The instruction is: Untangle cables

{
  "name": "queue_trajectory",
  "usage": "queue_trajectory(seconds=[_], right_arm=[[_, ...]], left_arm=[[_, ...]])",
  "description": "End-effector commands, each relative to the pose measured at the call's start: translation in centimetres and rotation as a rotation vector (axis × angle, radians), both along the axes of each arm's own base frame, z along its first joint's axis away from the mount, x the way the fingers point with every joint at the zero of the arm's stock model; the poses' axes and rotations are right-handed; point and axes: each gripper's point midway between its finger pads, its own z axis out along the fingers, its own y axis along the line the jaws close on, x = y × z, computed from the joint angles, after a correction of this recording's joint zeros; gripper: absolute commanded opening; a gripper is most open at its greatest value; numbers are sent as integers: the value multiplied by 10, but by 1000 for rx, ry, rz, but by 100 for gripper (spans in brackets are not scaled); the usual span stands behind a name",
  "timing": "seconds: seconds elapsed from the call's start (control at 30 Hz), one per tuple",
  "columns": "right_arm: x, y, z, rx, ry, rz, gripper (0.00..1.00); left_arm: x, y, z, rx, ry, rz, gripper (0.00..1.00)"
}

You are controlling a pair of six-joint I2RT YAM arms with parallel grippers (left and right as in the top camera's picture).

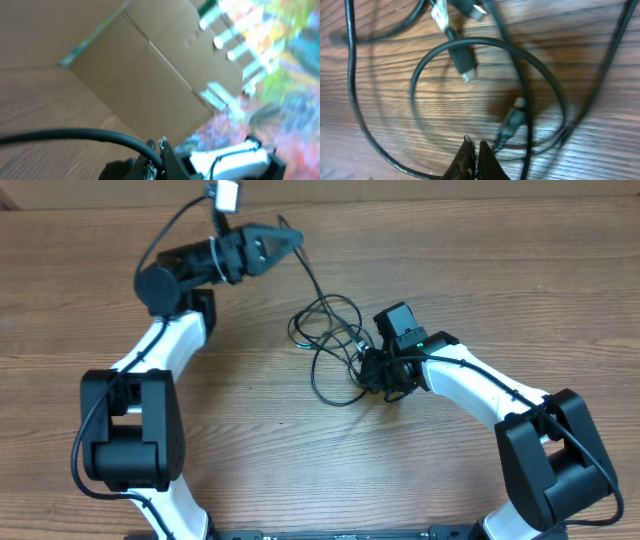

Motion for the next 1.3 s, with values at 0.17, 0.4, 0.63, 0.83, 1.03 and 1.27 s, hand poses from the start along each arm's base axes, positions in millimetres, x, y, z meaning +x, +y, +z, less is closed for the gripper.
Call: queue_trajectory(seconds=[0.17, 0.4, 0.63, 0.83, 1.03, 1.27], right_arm=[[9, -24, -7, -49, 8, -102, 4], [18, -49, -8, -75, 12, -172, 4], [16, -99, -14, -232, 29, -268, 4], [17, -121, -15, -253, 49, -325, 4], [18, -137, -16, -256, 62, -363, 4], [19, -143, -15, -276, 54, -363, 4]], left_arm=[[-34, 18, 91, -4, -179, 16, 4], [-49, 35, 148, 21, -252, 95, 4], [-54, 64, 184, 50, -283, 250, 4], [-57, 82, 201, 60, -304, 403, 4], [-32, 99, 165, 187, -194, 620, 4], [1, 139, 59, 512, 119, 908, 4]])
